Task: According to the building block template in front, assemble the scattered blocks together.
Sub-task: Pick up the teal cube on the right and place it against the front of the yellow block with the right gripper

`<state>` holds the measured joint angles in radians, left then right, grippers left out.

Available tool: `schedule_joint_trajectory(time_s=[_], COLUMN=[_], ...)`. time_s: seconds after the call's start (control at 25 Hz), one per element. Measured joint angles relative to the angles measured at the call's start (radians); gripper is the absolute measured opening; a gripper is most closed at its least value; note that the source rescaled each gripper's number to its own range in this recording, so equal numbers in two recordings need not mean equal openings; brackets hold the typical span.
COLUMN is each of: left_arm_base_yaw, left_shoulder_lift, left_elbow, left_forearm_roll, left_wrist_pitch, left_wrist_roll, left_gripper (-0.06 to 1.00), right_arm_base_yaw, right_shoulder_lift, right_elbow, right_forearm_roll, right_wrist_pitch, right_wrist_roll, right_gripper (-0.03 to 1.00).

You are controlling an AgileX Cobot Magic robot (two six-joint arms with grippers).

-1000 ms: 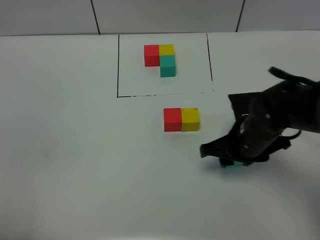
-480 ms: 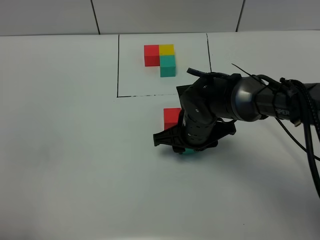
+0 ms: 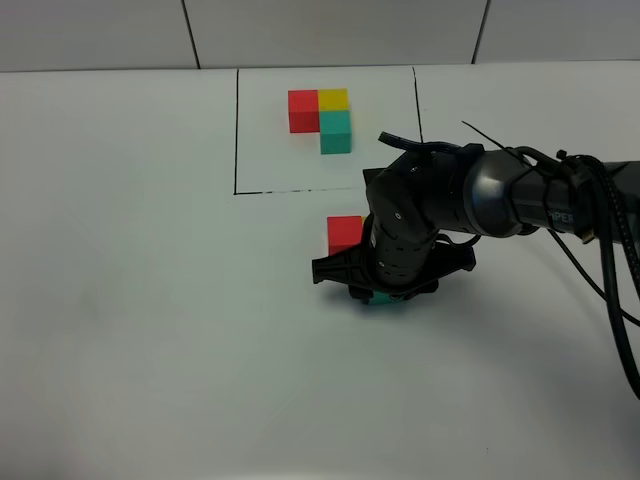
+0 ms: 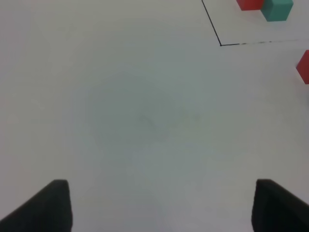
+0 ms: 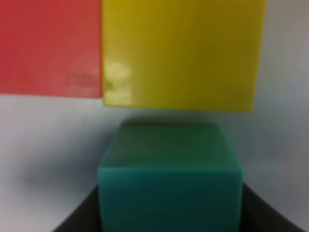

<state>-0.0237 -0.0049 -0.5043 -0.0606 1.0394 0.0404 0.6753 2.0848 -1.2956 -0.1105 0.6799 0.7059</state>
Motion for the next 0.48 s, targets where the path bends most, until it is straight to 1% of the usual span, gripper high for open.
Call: schedule_joint_trajectory(time_s=[0.12,0.48], left_arm_base_yaw=[0.0,0.0], left_shoulder_lift=[0.0,0.0], left_elbow=[0.0,0.0], left_forearm_roll=[0.0,0.0], left_wrist_pitch=[0.0,0.0], left_wrist_roll=[0.0,0.0], left_gripper=[0.96,0.96], right_arm_base_yaw=[-0.003,-0.006], right_shoulder_lift=[0.002,0.008], right_elbow=[0.0,-0.001], right_forearm_roll=[0.016,0.021], right_wrist_pitch=[-0.001,-0.007], right_wrist_roll=[-0.003,-0.006], right_gripper=[0.01,0.01])
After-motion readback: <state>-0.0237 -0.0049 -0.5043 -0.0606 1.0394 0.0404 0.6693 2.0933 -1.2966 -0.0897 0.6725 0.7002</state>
